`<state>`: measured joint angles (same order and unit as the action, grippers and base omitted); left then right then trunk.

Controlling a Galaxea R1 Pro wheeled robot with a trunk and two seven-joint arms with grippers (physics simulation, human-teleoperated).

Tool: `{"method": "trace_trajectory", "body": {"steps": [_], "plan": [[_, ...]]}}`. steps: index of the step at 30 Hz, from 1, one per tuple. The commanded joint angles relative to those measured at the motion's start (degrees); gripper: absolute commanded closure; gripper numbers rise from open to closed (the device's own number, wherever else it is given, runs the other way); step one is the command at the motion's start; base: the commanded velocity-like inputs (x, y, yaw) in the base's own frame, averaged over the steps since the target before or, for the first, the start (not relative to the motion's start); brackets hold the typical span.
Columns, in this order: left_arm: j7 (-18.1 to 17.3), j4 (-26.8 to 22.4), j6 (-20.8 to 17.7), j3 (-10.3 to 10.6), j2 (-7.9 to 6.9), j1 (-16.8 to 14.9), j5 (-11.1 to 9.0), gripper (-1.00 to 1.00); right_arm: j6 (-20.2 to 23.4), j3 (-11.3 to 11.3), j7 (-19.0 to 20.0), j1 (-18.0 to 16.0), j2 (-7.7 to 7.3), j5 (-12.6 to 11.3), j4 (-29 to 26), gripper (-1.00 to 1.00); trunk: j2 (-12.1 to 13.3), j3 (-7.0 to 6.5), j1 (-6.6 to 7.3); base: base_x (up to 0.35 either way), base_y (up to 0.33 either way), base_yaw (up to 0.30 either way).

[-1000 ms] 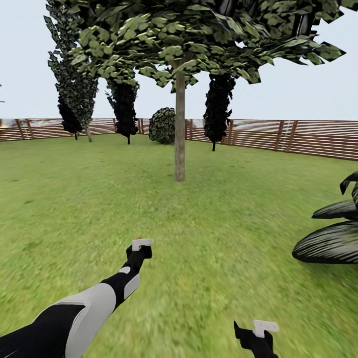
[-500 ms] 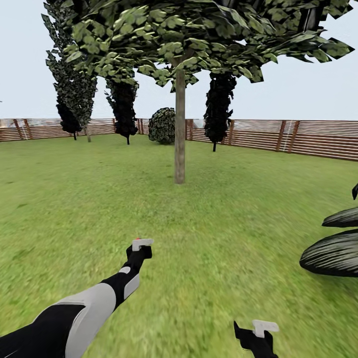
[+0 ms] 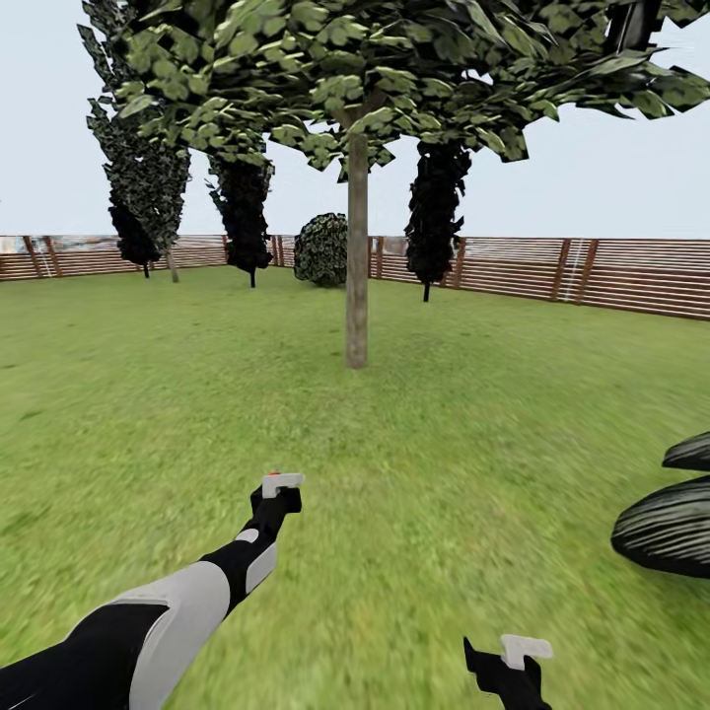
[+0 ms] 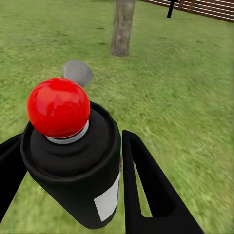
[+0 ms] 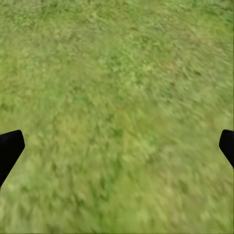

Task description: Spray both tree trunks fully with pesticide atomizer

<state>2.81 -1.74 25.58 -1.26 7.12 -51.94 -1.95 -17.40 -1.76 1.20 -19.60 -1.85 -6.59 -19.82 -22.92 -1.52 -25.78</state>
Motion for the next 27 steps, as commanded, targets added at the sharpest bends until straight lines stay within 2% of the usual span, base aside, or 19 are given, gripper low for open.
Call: {"method": "trace_trajectory", "body": {"steps": [1, 27], "plan": [[0.01, -0.01, 0.00, 0.03, 0.00, 0.00, 0.02, 1.00, 0.00, 0.00, 0.01, 0.00, 0.00, 0.00, -0.01, -1.00, 0.00, 0.00, 0.00, 0.350, 0.000, 0.000], [0.01, 0.02, 0.00, 0.03, 0.00, 0.00, 0.02, 1.00, 0.00, 0.02, -0.05, 0.00, 0.00, 0.00, -0.01, -1.00, 0.00, 0.00, 0.00, 0.350, 0.000, 0.000]]}}
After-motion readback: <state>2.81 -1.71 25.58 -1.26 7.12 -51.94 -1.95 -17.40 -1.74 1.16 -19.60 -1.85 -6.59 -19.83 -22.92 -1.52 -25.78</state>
